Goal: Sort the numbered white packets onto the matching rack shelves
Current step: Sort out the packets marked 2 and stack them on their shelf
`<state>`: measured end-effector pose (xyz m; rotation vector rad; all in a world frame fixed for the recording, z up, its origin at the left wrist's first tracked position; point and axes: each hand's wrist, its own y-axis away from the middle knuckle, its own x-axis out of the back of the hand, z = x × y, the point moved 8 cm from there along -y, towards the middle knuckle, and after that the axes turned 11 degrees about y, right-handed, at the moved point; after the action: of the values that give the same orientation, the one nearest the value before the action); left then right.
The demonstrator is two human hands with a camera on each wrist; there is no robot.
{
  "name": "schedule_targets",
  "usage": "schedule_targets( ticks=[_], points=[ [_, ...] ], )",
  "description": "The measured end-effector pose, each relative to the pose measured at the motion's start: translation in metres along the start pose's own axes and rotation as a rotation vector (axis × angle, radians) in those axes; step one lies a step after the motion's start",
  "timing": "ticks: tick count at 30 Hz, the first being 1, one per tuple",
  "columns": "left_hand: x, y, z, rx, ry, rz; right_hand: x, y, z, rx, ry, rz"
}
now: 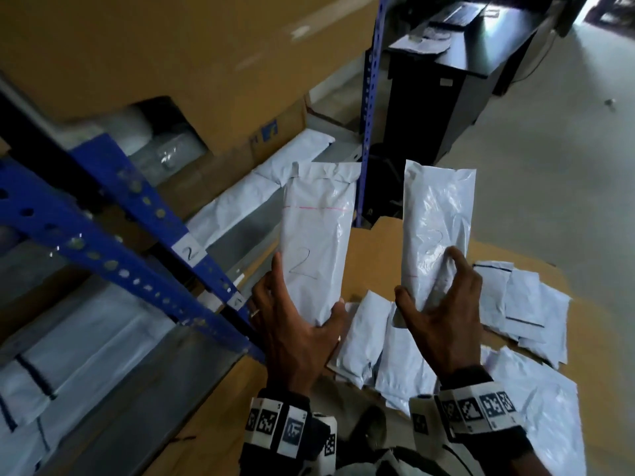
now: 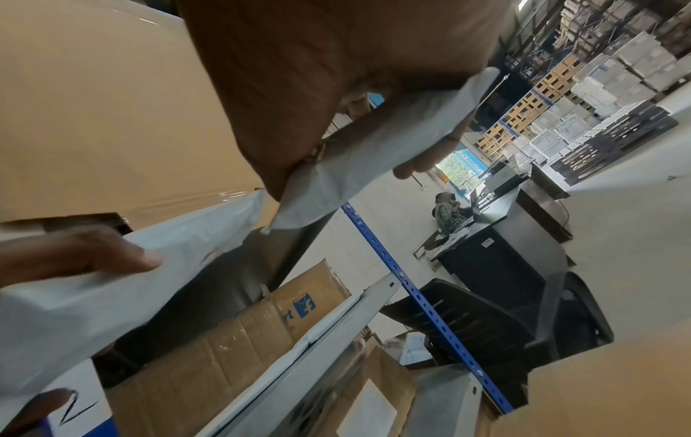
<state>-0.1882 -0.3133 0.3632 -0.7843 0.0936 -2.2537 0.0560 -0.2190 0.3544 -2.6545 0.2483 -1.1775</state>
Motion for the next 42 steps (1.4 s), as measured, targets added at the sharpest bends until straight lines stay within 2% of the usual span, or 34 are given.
schedule_targets(
  ticks=[4, 9, 17, 20, 22, 25, 27, 31, 34, 39, 42],
  points=[
    [-0.014, -0.021, -0.009, 0.023, -0.158, -0.049, -0.026, -0.034, 0.002, -0.017, -0.038, -0.045],
    [-0.025, -0.052, -0.027, 0.034, -0.317, -0.131, -0.060, -0.042, 0.021, -0.096, -0.033, -0.138],
    [-0.046, -0.175, -0.068, 0.133, -0.449, -0.231, -0.113, -0.057, 0.031, -0.189, 0.006, -0.262],
    [-0.053, -0.206, -0.096, 0.243, -0.511, -0.277, -0.125, -0.070, 0.030, -0.238, 0.001, -0.253],
    [-0.055, -0.210, -0.112, 0.306, -0.567, -0.314, -0.134, -0.075, 0.026, -0.242, -0.011, -0.252],
    [-0.057, -0.213, -0.132, 0.277, -0.664, -0.300, -0.160, -0.084, 0.013, -0.233, -0.027, -0.269],
    [-0.056, -0.212, -0.147, 0.308, -0.689, -0.294, -0.178, -0.095, -0.004, -0.198, -0.061, -0.269],
    [-0.055, -0.205, -0.166, 0.408, -0.653, -0.302, -0.218, -0.135, -0.046, -0.141, -0.092, -0.299],
    [-0.055, -0.203, -0.165, 0.405, -0.600, -0.226, -0.243, -0.172, -0.072, -0.127, -0.084, -0.295],
    [-0.049, -0.195, -0.169, 0.407, -0.614, -0.168, -0.283, -0.212, -0.090, -0.215, -0.151, -0.272],
    [-0.044, -0.194, -0.171, 0.432, -0.603, -0.154, -0.302, -0.223, -0.101, -0.239, -0.156, -0.317]
  ],
)
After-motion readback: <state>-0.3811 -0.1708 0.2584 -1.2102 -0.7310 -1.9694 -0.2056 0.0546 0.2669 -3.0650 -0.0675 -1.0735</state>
